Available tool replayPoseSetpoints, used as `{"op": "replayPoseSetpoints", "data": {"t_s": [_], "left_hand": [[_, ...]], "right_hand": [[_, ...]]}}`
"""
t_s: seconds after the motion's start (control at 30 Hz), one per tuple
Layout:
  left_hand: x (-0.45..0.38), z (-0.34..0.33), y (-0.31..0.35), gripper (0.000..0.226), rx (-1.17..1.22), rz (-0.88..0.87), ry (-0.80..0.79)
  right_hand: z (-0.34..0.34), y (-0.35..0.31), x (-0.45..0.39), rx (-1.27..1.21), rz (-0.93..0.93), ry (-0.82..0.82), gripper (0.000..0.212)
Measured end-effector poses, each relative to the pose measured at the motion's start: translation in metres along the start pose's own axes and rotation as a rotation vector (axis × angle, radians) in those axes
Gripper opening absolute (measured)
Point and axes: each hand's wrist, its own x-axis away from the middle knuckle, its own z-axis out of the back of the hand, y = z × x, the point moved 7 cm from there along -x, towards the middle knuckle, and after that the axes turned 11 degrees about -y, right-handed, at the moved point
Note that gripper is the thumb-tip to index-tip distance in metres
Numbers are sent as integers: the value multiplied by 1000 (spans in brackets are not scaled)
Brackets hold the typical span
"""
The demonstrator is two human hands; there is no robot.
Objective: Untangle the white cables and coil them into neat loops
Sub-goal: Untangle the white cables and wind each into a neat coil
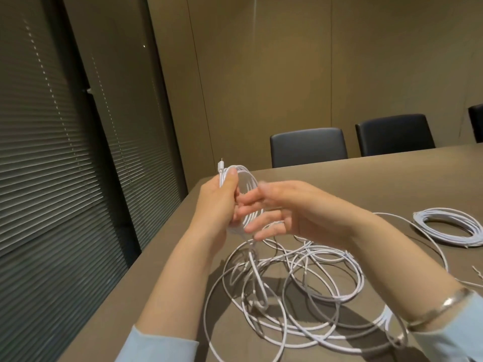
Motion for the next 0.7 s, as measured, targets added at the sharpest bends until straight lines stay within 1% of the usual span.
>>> {"op": "replayPoseSetpoints", "data": {"t_s": [0.03,0.1,0.13,0.17,0.2,0.23,0.3,0.37,0.4,0.47,0.53,0.63,0.7], "left_hand": [[0,2,0,37,21,-3,29],[0,9,1,36,71,-12,81],[0,12,1,36,104,-21,100],[0,15,2,36,138,-31,118],[0,19,1,36,165,-39,139],[0,22,1,36,184,-47,161],[-1,26,1,38,215,-65,203],[-1,29,1,38,250,-80,236],[-2,30,1,38,259,-83,244],[-2,32,1,38,250,-83,228],[-3,31,3,38,209,-84,172],[-3,26,5,36,120,-90,37],[-3,21,6,36,49,-91,-42]], "right_hand": [[-2,1,0,87,-30,-9,43],[1,7,1,340,-140,63,36],[3,9,2,517,-217,98,38],[4,13,3,679,-304,97,42],[2,19,4,786,-391,58,48],[-2,27,5,833,-467,-13,53],[-15,42,3,864,-533,-142,59],[-27,48,-5,968,-483,-157,54],[-31,48,-11,1012,-431,-132,45],[-33,45,-18,1000,-327,-57,21],[-26,33,-16,1012,-256,37,8],[-9,12,-8,1072,-182,150,13],[0,3,-3,1096,-154,170,21]]}}
